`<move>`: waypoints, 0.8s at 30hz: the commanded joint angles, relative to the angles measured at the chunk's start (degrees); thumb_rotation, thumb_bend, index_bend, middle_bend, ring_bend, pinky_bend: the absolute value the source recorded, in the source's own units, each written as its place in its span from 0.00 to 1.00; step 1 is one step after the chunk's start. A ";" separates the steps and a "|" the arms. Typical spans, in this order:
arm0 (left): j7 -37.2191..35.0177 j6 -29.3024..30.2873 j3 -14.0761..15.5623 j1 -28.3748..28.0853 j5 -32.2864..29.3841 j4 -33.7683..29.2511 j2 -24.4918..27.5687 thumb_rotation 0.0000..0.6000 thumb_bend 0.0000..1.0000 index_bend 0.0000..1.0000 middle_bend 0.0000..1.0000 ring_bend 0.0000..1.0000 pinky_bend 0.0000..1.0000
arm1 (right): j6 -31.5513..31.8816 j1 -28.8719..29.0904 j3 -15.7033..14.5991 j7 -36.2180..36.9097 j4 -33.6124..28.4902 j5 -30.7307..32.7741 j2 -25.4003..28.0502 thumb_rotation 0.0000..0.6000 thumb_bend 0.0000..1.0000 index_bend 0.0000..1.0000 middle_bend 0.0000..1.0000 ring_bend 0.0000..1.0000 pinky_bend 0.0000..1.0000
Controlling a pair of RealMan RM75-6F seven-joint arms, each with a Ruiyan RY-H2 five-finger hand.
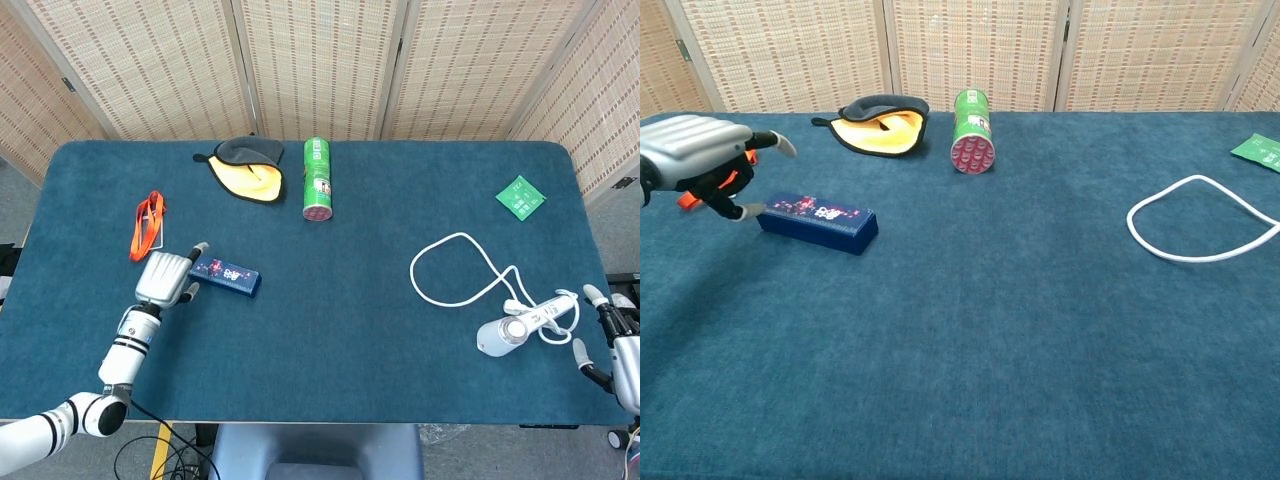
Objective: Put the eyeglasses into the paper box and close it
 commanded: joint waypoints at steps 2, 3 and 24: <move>-0.64 -2.21 0.92 -0.82 -0.06 3.08 -1.71 1.00 0.37 0.20 0.83 0.77 0.93 | 0.10 0.06 0.04 -0.09 -0.09 -0.17 -0.08 1.00 0.42 0.10 0.25 0.41 0.24; -0.68 -2.62 1.03 -1.17 0.13 3.82 -2.28 1.00 0.37 0.20 0.83 0.77 0.93 | 0.11 0.07 0.02 -0.12 -0.09 -0.20 -0.14 1.00 0.42 0.10 0.25 0.41 0.24; -3.21 -4.92 1.25 -6.67 4.08 17.66 -12.23 1.00 0.37 0.49 0.88 0.82 0.93 | 0.08 -0.42 -0.08 0.73 1.00 0.65 -0.65 1.00 0.42 0.10 0.25 0.41 0.24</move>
